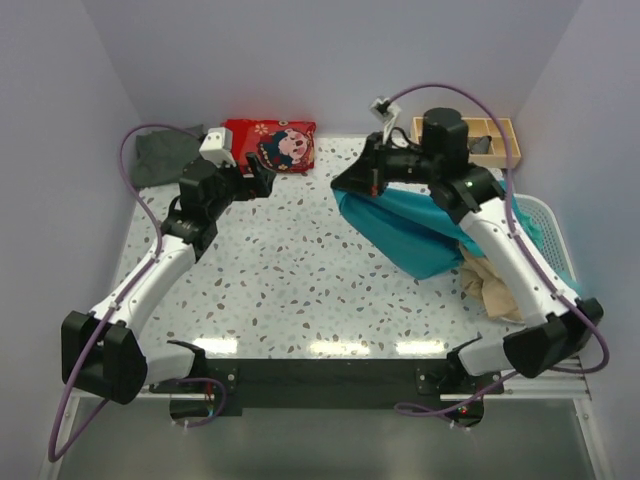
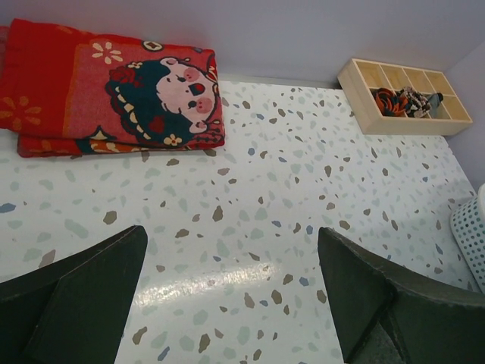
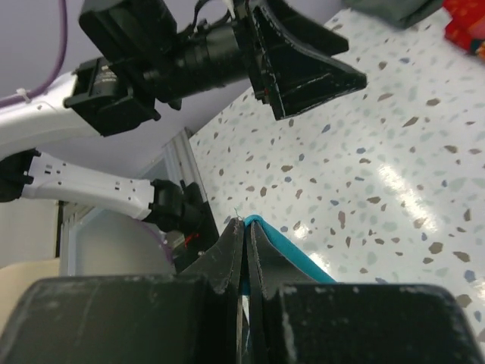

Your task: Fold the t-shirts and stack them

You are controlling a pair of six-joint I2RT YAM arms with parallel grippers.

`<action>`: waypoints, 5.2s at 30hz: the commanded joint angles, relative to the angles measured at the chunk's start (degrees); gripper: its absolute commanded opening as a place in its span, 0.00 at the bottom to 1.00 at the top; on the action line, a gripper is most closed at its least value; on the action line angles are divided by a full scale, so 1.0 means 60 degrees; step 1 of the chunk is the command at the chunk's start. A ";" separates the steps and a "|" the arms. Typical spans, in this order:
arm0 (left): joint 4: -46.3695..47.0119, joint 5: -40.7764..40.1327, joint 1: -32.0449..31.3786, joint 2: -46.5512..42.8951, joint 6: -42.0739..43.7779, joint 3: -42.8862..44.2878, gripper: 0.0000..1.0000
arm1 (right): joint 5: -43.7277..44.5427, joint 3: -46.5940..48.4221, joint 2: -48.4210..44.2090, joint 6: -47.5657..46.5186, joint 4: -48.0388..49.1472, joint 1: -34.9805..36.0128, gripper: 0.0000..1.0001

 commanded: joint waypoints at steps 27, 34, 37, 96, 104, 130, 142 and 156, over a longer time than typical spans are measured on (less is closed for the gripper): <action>-0.0397 -0.2339 -0.0013 -0.1383 -0.0641 -0.0205 1.00 | 0.0311 0.6016 0.3807 -0.0147 -0.0531 0.2349 0.00; 0.0349 -0.3004 0.0002 -0.3274 -0.0642 -0.1216 1.00 | 0.6559 0.3297 0.3619 -0.1232 -0.2550 0.2305 0.45; 0.0584 -0.1513 0.0002 -0.3027 -0.0057 -0.0984 1.00 | 1.0147 0.1480 0.2389 -0.1115 -0.2697 0.2290 0.55; 0.1947 0.2681 -0.3543 0.5090 -0.0524 -0.0396 1.00 | 1.4762 -0.6615 -0.1630 0.3953 -0.4559 0.1778 0.75; 0.1771 0.2609 -0.3543 0.4958 -0.0422 -0.0338 1.00 | 1.4701 -0.6717 -0.0120 0.4452 -0.4178 0.1719 0.54; 0.1654 0.2872 -0.3543 0.5251 -0.0246 -0.0045 1.00 | 1.7148 -0.5105 -0.3064 0.4746 -0.8176 0.1091 0.90; 0.1273 0.2872 -0.3543 0.5002 0.0033 0.0116 1.00 | 1.5726 -0.5413 -0.1351 0.3720 -0.7240 0.0270 0.88; 0.0599 0.2842 -0.3528 0.5163 0.0560 0.0438 1.00 | 1.4892 -0.5340 -0.0397 0.2870 -0.6756 -0.0669 0.19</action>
